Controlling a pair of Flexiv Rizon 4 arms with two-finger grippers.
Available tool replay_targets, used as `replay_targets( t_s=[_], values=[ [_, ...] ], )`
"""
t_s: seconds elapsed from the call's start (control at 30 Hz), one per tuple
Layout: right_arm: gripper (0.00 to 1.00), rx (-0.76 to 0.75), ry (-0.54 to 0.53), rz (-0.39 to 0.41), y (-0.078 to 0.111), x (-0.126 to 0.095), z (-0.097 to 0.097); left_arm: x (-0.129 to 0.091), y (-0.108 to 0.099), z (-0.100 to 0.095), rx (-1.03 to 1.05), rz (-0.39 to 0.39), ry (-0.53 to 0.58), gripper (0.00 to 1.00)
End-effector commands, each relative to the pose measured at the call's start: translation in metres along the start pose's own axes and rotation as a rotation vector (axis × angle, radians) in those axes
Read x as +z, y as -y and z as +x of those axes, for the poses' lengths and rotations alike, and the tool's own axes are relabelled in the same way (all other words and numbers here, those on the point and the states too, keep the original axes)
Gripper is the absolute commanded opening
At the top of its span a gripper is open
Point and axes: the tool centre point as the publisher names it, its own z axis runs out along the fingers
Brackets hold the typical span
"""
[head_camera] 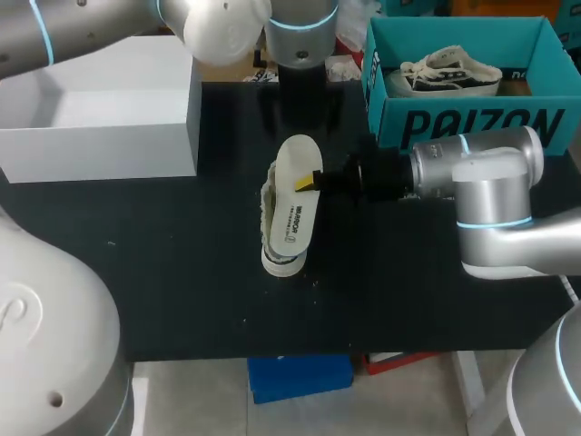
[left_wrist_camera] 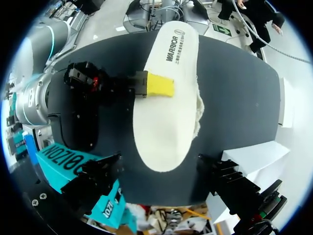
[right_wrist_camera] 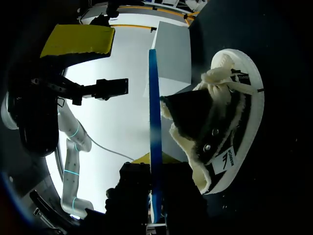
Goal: Take the shoe out of the shoebox, open the shoe tongue, remove and reinsert the insole, then place the shoe into the shoebox
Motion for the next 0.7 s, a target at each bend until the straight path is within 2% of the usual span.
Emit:
replay_targets(
  t_s=[0.03, 0.7],
  values=[
    [0.00, 0.000, 0.002, -0.004, 0.001, 0.001, 0.000, -0.007, 0.022, 0.007, -0.002, -0.027, -0.001, 1.00],
    [0.00, 0.000, 0.002, -0.004, 0.001, 0.001, 0.000, -0.028, 0.118, 0.022, 0.045, -0.011, 0.018, 1.00]
  ],
)
